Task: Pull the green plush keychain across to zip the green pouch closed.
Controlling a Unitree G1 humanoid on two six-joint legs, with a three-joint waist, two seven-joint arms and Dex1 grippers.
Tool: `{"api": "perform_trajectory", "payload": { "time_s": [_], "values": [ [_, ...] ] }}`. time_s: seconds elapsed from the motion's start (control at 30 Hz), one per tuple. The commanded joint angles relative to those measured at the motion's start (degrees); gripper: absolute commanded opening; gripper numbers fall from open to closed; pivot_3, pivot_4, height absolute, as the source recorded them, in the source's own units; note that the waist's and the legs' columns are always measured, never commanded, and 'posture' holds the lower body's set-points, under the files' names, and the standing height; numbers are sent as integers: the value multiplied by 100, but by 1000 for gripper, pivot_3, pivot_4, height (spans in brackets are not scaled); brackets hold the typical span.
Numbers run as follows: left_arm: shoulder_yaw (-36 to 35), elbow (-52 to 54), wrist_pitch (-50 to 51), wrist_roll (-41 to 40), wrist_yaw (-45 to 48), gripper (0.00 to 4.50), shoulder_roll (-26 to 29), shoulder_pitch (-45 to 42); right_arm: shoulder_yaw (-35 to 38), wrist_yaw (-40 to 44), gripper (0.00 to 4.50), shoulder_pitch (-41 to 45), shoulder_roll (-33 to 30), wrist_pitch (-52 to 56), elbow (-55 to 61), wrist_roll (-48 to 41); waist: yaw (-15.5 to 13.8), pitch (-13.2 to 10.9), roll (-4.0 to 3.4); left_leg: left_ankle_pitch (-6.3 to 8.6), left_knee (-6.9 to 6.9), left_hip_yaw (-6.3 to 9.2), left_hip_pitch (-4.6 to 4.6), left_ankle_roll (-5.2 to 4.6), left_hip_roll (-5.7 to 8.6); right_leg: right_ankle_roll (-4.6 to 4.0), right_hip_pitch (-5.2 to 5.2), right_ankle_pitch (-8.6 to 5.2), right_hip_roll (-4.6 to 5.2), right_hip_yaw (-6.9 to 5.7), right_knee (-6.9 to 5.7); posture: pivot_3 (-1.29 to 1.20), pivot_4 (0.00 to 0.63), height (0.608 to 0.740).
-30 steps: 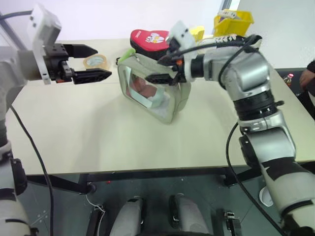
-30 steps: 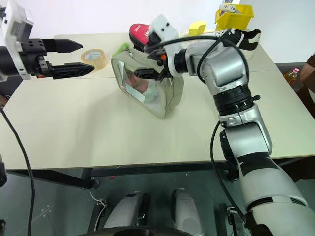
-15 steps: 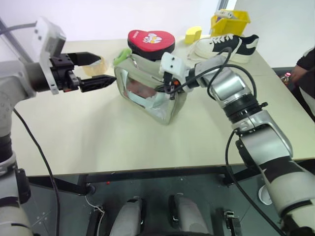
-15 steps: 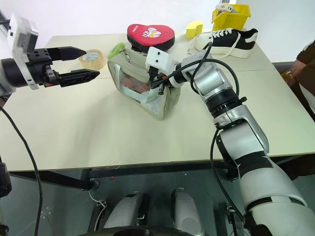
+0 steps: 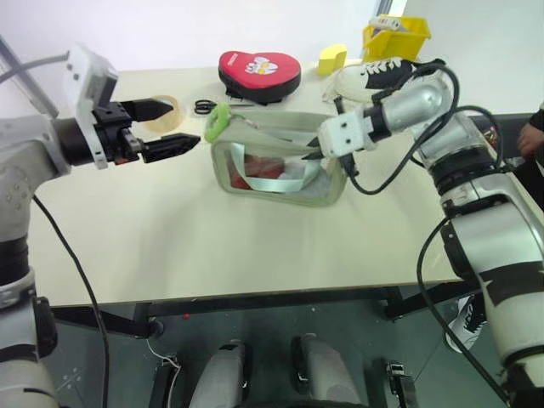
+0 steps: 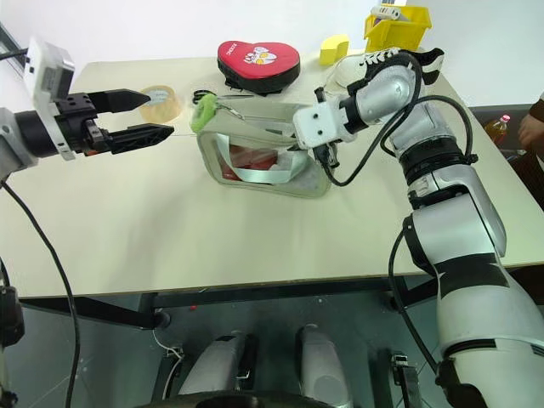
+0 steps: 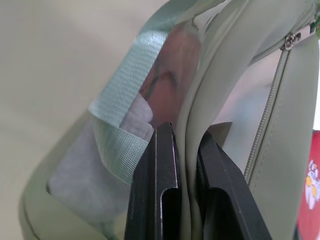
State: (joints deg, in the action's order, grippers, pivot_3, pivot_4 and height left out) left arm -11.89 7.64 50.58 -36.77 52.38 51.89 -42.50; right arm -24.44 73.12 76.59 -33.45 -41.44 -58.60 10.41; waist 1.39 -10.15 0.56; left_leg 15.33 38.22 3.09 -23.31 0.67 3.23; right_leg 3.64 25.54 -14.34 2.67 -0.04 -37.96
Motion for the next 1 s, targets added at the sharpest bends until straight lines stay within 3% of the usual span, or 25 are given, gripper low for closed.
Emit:
{"api": "perform_trajectory", "payload": {
  "time_s": [0.03,0.13,0.23,0.33,0.5,0.63,1.0],
  "values": [
    [-32,259,-50,-82,-54,4500,-26,-25,75,-217,27,85,-72,-503,-217,224,-9,0,0,-1,0,0,0,1,0,0,0,0,0,0,0,0,150,740],
    [-35,328,0,-123,-93,4500,-91,2,222,-136,27,172,-35,-278,-405,161,-22,0,0,-3,1,0,1,5,0,0,-3,0,0,0,0,0,150,740],
    [-15,402,13,-112,-144,4500,-128,61,542,55,1212,309,59,722,-319,-159,-26,0,0,-4,2,1,2,7,0,0,-5,0,0,0,-1,0,150,740],
    [-173,477,117,-188,-197,4500,-14,126,814,219,2713,360,-56,1949,487,-376,-35,-1,-1,-4,2,2,2,7,0,-1,-4,0,1,0,-1,0,150,740],
    [-243,322,55,-148,-191,4500,130,142,958,472,2713,246,-63,4008,2323,-542,-30,-2,-4,-1,-1,5,-1,2,0,-2,1,0,1,0,0,0,150,740],
    [-30,123,-129,-35,-125,4500,79,-62,771,298,2713,55,535,5334,3448,-602,-27,-2,-3,4,-1,6,2,-7,-1,-3,1,0,1,0,-6,0,150,740],
    [115,61,-240,34,-21,4500,98,-231,341,-607,2713,26,760,4576,2396,179,-41,-1,-2,-4,3,9,-3,6,9,-3,-2,1,8,-2,-1,0,150,740]
  ]
}}
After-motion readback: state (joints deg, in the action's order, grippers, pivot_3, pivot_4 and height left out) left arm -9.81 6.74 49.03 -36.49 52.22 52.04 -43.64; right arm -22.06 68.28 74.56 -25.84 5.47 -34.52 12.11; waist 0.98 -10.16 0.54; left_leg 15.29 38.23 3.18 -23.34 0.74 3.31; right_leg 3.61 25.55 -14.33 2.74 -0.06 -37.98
